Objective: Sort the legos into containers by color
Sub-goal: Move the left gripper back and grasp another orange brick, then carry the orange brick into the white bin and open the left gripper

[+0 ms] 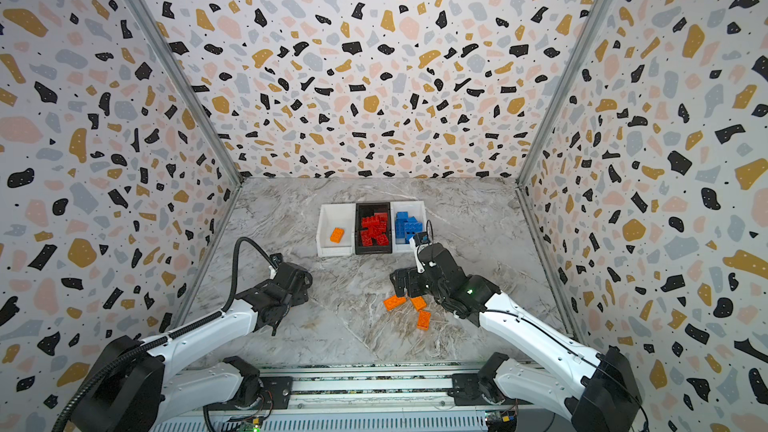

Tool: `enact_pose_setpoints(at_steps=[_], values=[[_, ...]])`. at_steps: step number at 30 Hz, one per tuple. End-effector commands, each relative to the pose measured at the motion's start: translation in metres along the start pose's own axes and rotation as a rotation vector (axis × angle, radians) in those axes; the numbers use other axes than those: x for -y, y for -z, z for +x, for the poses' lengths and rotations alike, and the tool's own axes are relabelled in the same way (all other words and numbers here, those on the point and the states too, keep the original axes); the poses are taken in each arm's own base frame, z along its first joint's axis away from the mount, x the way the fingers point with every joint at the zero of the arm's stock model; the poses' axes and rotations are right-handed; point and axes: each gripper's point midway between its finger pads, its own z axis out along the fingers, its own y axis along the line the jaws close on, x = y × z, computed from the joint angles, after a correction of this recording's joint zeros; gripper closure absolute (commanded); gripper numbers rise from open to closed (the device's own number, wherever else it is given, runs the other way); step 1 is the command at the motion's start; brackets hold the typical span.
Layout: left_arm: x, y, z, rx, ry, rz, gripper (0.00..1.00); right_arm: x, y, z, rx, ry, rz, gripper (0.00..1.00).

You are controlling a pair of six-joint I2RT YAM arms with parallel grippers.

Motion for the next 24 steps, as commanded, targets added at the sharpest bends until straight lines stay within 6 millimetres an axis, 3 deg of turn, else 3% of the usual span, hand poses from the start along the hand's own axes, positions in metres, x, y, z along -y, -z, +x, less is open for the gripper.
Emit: enact_pose_setpoints(at_steps=[1, 14, 18, 24], values=[[0.004, -0.003, 0.0, 0.014, 0.031, 0.021, 0.23, -0.006, 0.009, -0.007, 0.041, -0.007, -0.013, 0.01], [0.017, -0.016, 0.023, -0.06, 0.007, 0.086, 0.29, -0.005, 0.017, -0.006, 0.05, -0.017, 0.008, 0.01], [0.021, -0.014, 0.032, -0.079, 0.028, 0.118, 0.36, -0.006, 0.016, -0.006, 0.05, -0.016, 0.009, 0.01], [0.023, -0.01, 0.038, -0.073, 0.03, 0.126, 0.58, -0.007, 0.011, -0.006, 0.045, -0.009, 0.01, 0.01]])
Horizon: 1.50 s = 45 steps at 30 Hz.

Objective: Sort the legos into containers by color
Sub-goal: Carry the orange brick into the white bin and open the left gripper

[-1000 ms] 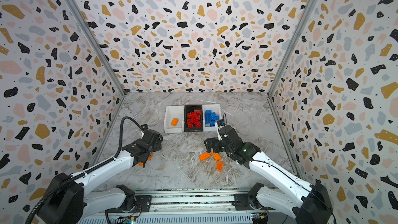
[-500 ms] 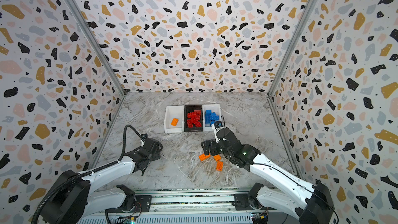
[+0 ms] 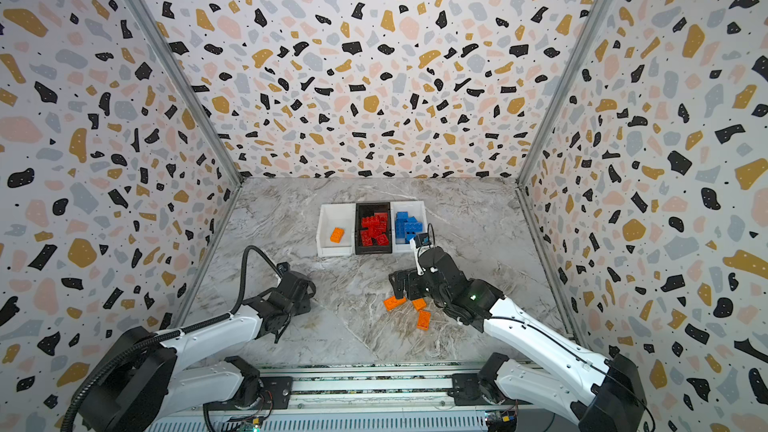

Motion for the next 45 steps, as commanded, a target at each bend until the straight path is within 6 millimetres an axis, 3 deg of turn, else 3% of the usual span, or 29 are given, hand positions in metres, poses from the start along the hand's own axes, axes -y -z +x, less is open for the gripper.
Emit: enact_pose_setpoints(at_steps=[1, 6, 9, 15, 21, 29, 34, 36, 40, 45], values=[[-0.001, -0.001, 0.007, -0.015, 0.012, -0.001, 0.6, -0.001, 0.0, -0.003, 0.004, 0.001, 0.007, 0.01], [0.009, -0.002, -0.006, -0.009, -0.006, -0.005, 0.75, -0.001, 0.003, -0.003, 0.007, 0.004, 0.01, 0.01], [0.021, 0.002, -0.024, 0.016, -0.013, 0.005, 0.78, 0.002, 0.007, -0.003, 0.018, 0.0, 0.02, 0.01], [0.052, 0.019, -0.072, 0.091, -0.024, 0.042, 0.78, 0.007, 0.015, -0.002, 0.031, 0.0, 0.034, 0.01], [0.096, 0.026, -0.122, 0.144, -0.043, 0.096, 0.78, 0.01, 0.014, -0.003, 0.034, 0.005, 0.051, 0.01], [0.14, -0.001, -0.158, 0.149, -0.106, 0.086, 0.76, 0.009, 0.015, -0.007, 0.038, 0.005, 0.055, 0.01], [0.148, -0.03, -0.176, 0.123, -0.109, 0.073, 0.75, 0.012, 0.012, -0.007, 0.027, 0.007, 0.076, 0.01], [0.152, -0.037, -0.18, 0.115, -0.098, 0.089, 0.69, 0.011, 0.012, -0.008, 0.024, 0.008, 0.077, 0.01], [0.155, -0.033, -0.186, 0.116, -0.096, 0.097, 0.36, 0.009, 0.01, -0.011, 0.02, 0.013, 0.079, 0.01], [0.133, 0.006, -0.185, 0.17, -0.053, 0.096, 0.3, 0.008, 0.008, -0.012, 0.022, 0.022, 0.075, 0.01]])
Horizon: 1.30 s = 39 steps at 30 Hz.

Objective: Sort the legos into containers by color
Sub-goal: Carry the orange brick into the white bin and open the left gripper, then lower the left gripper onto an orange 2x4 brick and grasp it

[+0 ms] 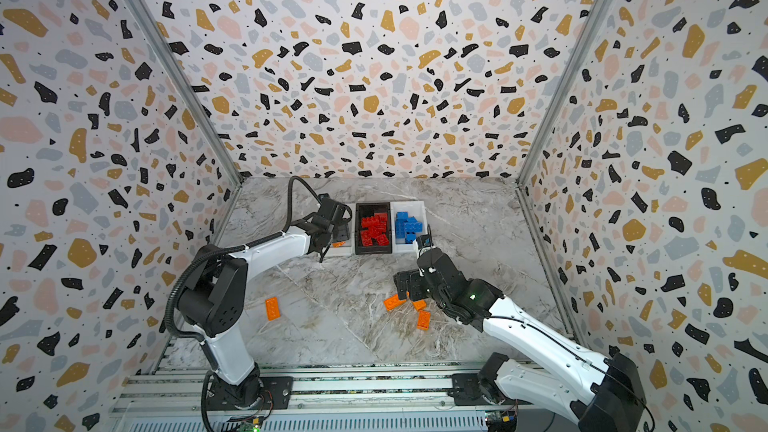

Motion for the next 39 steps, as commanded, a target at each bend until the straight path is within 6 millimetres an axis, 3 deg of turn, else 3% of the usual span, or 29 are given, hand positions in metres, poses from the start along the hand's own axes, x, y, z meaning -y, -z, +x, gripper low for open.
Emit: enact_pose_setpoints(at_steps=[1, 4, 7, 11, 14, 20, 33, 39], values=[[-0.017, 0.043, -0.005, 0.065, 0.032, -0.012, 0.3, -0.006, 0.006, -0.016, 0.037, 0.01, -0.009, 0.01], [-0.051, 0.074, 0.02, 0.085, 0.074, -0.063, 0.29, -0.009, -0.001, -0.013, 0.029, 0.021, -0.027, 0.01], [-0.094, 0.096, 0.062, 0.067, 0.138, -0.133, 0.28, -0.013, -0.01, -0.01, 0.014, 0.037, -0.047, 0.01], [-0.136, 0.108, 0.119, 0.043, 0.238, -0.162, 0.28, -0.022, -0.023, -0.006, -0.008, 0.058, -0.097, 0.01], [-0.152, 0.111, 0.142, 0.041, 0.324, -0.168, 0.27, -0.031, -0.027, -0.007, -0.015, 0.069, -0.136, 0.01], [-0.167, 0.108, 0.156, 0.046, 0.355, -0.216, 0.25, -0.034, -0.029, -0.005, -0.021, 0.077, -0.153, 0.01], [-0.187, 0.084, 0.181, -0.033, 0.335, -0.315, 0.24, -0.017, -0.015, 0.004, -0.012, 0.042, -0.103, 0.01], [-0.187, 0.074, 0.193, -0.067, 0.347, -0.292, 0.35, -0.018, -0.018, 0.005, -0.019, 0.042, -0.104, 0.01]])
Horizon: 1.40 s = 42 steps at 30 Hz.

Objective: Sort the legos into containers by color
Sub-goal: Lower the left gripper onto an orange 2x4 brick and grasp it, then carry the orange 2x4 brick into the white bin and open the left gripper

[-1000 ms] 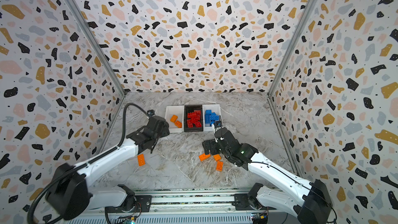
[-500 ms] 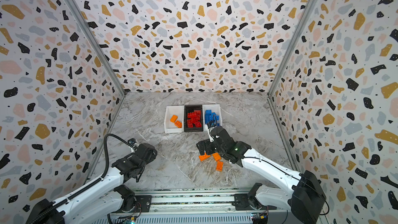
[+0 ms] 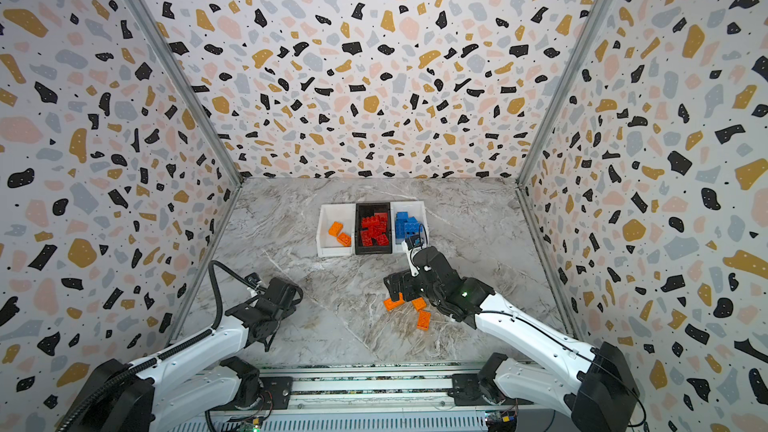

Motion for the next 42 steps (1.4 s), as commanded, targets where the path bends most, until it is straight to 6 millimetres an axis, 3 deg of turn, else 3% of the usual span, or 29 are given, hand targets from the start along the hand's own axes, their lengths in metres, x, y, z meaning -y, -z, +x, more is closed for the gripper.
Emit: enact_pose_setpoints(at_steps=[1, 7, 12, 16, 23, 27, 32, 38, 42], values=[[0.004, -0.005, 0.004, -0.014, -0.007, 0.019, 0.36, 0.002, 0.0, 0.001, -0.006, -0.008, 0.011, 0.01], [0.008, -0.007, 0.005, -0.027, -0.027, 0.025, 0.54, 0.001, -0.005, 0.002, -0.016, -0.004, 0.006, 0.01], [0.013, -0.009, 0.007, -0.039, -0.048, 0.033, 0.58, 0.001, -0.006, 0.003, -0.019, -0.006, 0.003, 0.01], [0.022, -0.011, 0.006, -0.059, -0.079, 0.045, 0.67, 0.003, -0.003, 0.004, -0.014, -0.007, 0.012, 0.01], [0.053, 0.011, -0.03, 0.014, -0.146, 0.074, 0.75, 0.007, 0.005, 0.004, -0.002, -0.014, 0.028, 0.01], [0.086, 0.032, -0.058, 0.067, -0.164, 0.137, 0.75, 0.009, 0.006, 0.006, 0.001, -0.02, 0.035, 0.01], [0.141, 0.053, -0.089, 0.123, -0.211, 0.214, 0.74, 0.011, 0.008, 0.008, -0.002, -0.032, 0.042, 0.01], [0.211, 0.048, -0.119, 0.149, -0.292, 0.249, 0.74, 0.014, 0.015, 0.008, -0.001, -0.053, 0.056, 0.01], [0.248, 0.028, -0.13, 0.154, -0.355, 0.233, 0.72, 0.018, 0.02, 0.012, -0.007, -0.07, 0.076, 0.01]])
